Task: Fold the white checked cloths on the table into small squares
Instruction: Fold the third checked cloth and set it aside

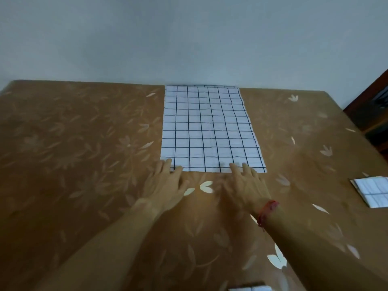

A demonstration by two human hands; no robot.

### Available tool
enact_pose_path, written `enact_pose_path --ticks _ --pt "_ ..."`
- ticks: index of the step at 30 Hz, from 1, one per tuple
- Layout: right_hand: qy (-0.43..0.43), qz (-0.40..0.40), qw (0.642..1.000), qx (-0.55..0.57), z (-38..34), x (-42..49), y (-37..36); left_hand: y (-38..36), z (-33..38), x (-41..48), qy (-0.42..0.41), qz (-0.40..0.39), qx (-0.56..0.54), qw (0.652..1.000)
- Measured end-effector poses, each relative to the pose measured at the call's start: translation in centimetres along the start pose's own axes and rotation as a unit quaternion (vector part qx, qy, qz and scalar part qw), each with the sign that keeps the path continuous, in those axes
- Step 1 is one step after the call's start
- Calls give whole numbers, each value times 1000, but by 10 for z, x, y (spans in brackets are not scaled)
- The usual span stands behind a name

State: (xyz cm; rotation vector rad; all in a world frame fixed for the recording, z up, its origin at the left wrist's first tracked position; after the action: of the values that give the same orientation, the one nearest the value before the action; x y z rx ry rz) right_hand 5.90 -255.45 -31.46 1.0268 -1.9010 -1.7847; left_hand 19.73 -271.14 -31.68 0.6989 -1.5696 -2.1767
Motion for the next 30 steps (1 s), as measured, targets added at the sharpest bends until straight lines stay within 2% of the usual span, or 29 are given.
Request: enact_pose_path --ticks 11,15,21,27,30 --pt "21 39 999 -2 6 21 -27 -31 -8 11 -5 -9 39 999" --pt "24 42 999 -18 3 17 -30 -22 -8 7 -12 37 28 999" --pt "35 51 997 -48 -9 7 -29 10 -11 -2 -52 147 -6 988" --pt "56 62 996 -36 -29 -8 -25 46 -42 -19 -57 222 -52 972" --pt "56 54 995 -62 -32 -16 -23 61 -62 -33 -45 233 -48 970"
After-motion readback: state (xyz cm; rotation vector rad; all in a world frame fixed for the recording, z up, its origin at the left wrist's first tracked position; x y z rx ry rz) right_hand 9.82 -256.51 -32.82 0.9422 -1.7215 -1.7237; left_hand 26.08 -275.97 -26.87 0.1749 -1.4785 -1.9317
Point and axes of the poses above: each hand's wrist, its own x-axis towards the middle knuckle, its own y-axis out of the back of the hand, z = x × y, the point moved 8 cm from there along x, towards the middle knuckle, and after that the axes turned 3 degrees about y, right-handed, at the moved point
